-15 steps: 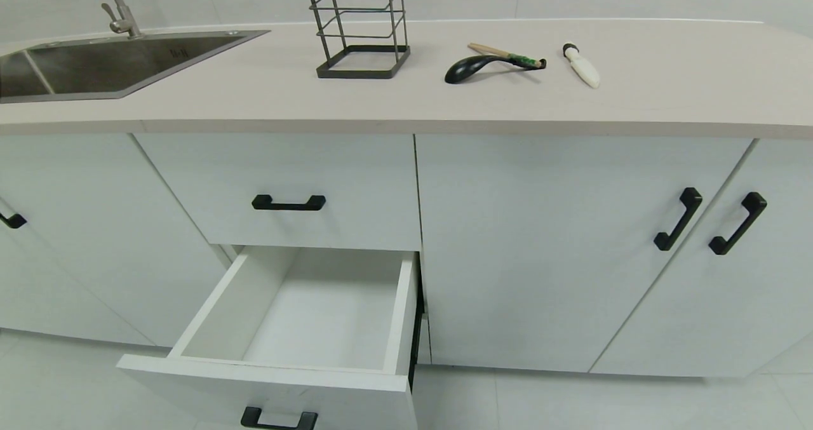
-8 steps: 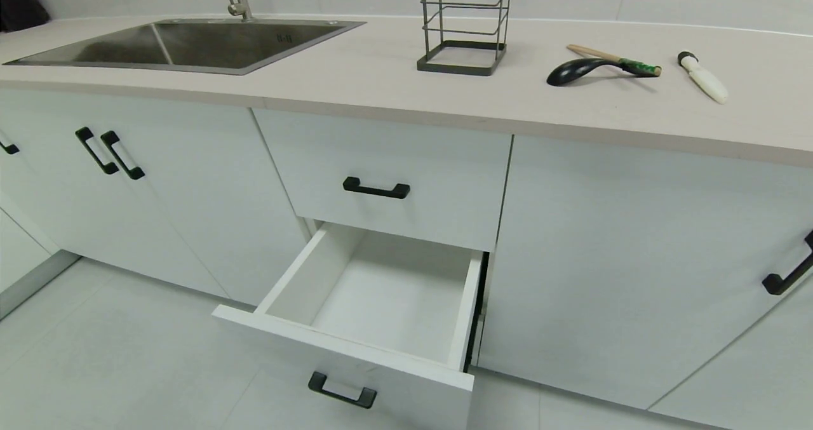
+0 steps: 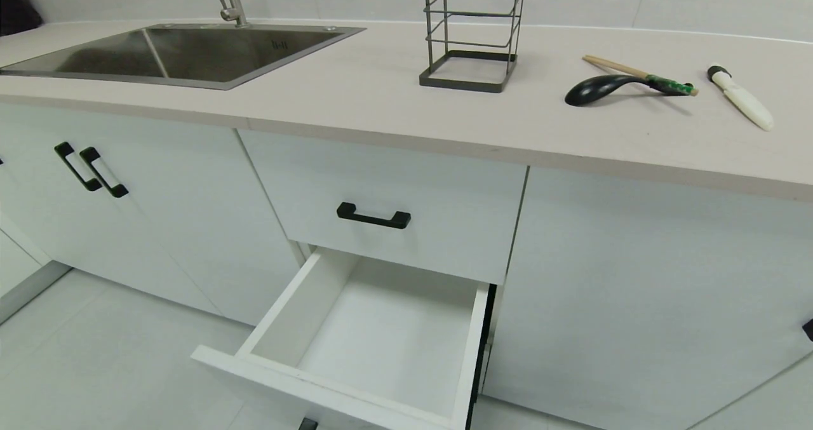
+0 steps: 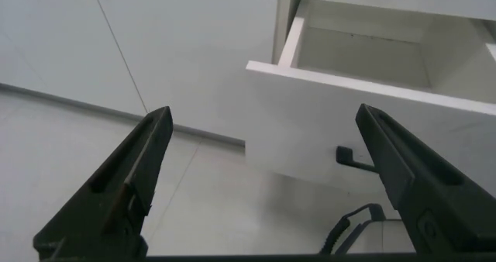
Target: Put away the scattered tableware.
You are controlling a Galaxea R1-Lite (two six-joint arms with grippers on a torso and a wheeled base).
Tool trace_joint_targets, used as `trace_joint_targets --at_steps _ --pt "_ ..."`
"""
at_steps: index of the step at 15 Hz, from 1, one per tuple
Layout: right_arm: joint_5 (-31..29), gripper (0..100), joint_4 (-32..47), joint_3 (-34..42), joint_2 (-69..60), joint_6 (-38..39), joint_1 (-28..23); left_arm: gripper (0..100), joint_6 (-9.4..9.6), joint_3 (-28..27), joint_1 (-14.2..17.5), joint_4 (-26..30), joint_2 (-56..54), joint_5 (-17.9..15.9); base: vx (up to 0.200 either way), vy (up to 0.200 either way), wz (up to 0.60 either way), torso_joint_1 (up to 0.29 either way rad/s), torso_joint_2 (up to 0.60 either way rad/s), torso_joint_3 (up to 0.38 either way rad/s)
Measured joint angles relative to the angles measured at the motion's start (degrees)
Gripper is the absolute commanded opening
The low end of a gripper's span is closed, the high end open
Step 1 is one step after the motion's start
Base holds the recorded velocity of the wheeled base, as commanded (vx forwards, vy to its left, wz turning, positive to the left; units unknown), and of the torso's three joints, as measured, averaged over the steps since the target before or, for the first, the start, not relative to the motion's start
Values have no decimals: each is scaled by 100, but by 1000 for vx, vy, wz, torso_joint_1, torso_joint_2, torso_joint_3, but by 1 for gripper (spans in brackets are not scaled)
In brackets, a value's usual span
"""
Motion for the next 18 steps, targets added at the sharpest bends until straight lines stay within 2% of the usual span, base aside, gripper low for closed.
trace_joint_targets --at_steps 10,15,18 --pt "9 0 0 -2 0 -22 0 100 -18 -2 0 12 1 0 0 0 0 9 -15 -3" --pt "6 0 0 -2 0 -20 0 100 -18 0 0 5 1 0 0 0 0 228 -136 -131" --pt "6 0 0 -2 0 -22 0 100 -21 -2 0 -4 1 0 0 0 0 209 -653 -214"
